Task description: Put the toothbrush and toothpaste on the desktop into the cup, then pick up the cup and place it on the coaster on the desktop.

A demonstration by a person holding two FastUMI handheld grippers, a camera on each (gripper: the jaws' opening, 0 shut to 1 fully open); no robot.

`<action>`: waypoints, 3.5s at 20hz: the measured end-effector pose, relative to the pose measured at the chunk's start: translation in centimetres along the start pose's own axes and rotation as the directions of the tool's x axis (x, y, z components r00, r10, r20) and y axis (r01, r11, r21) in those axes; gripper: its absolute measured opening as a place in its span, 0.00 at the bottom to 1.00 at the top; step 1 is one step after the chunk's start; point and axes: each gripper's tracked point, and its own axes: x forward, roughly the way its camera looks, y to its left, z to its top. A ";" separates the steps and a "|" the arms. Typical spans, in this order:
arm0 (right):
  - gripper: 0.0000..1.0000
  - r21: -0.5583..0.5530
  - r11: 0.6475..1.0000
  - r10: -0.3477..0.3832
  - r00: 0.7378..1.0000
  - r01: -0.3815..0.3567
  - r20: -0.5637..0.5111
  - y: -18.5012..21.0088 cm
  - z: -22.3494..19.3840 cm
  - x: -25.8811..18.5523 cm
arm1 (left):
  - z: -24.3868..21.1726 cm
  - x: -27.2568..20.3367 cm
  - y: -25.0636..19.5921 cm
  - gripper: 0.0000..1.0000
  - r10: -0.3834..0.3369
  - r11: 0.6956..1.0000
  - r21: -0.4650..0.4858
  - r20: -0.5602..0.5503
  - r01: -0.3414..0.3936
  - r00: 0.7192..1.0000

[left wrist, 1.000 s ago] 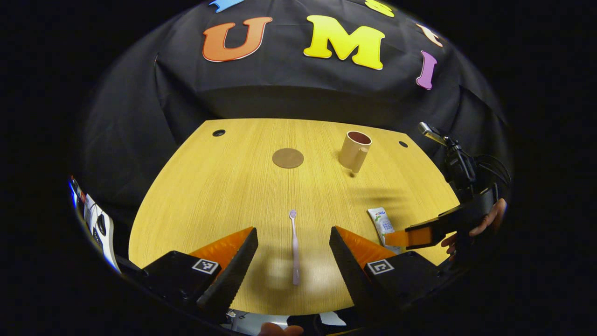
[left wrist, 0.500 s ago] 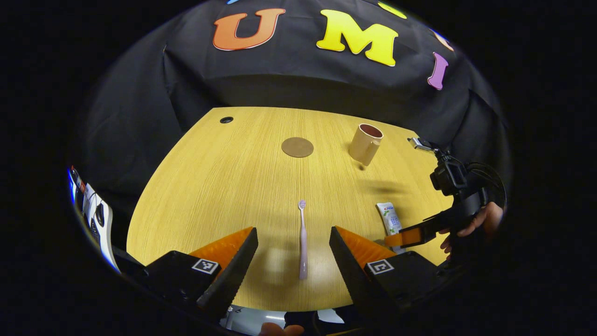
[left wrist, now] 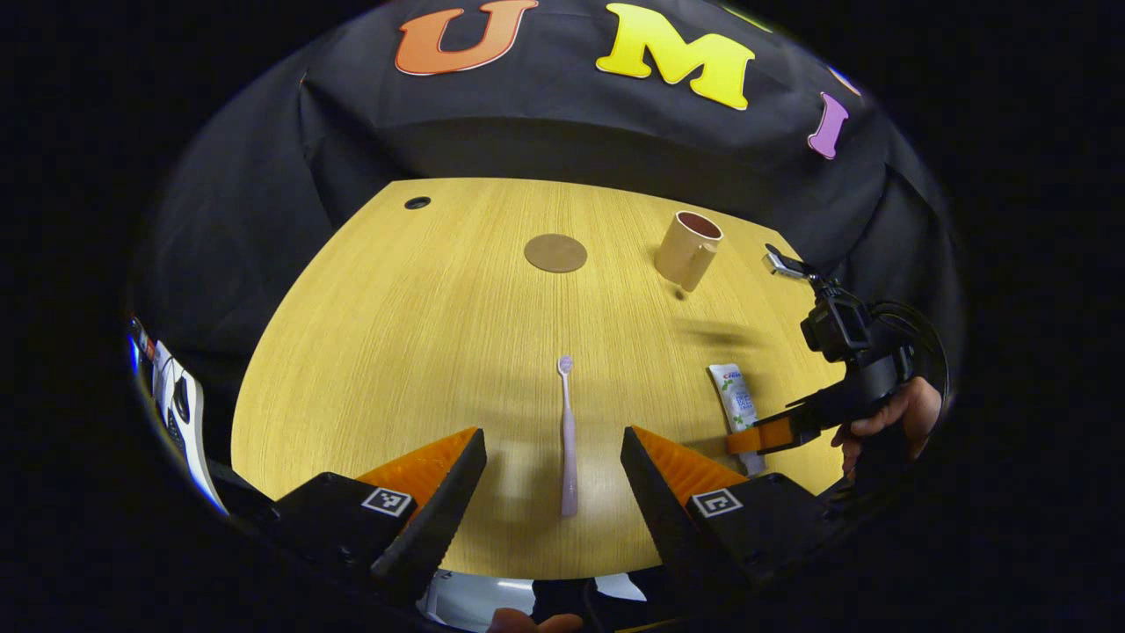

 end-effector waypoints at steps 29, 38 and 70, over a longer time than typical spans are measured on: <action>0.39 0.076 0.991 0.095 0.976 -0.111 0.194 -0.4 3.0 -7.1 | -4.7 9.5 1.2 0.64 -0.019 1.000 -0.012 -0.253 0.016 0.967; 0.39 0.106 0.989 0.082 0.974 -0.106 0.212 -1.5 3.0 -7.5 | -4.4 9.9 2.1 0.19 0.059 0.998 0.042 -0.211 -0.051 0.976; 0.37 -0.073 0.994 0.105 0.573 -0.079 0.813 2.7 31.5 -16.4 | 8.7 4.5 0.7 0.04 0.024 0.999 0.023 0.112 -0.027 0.993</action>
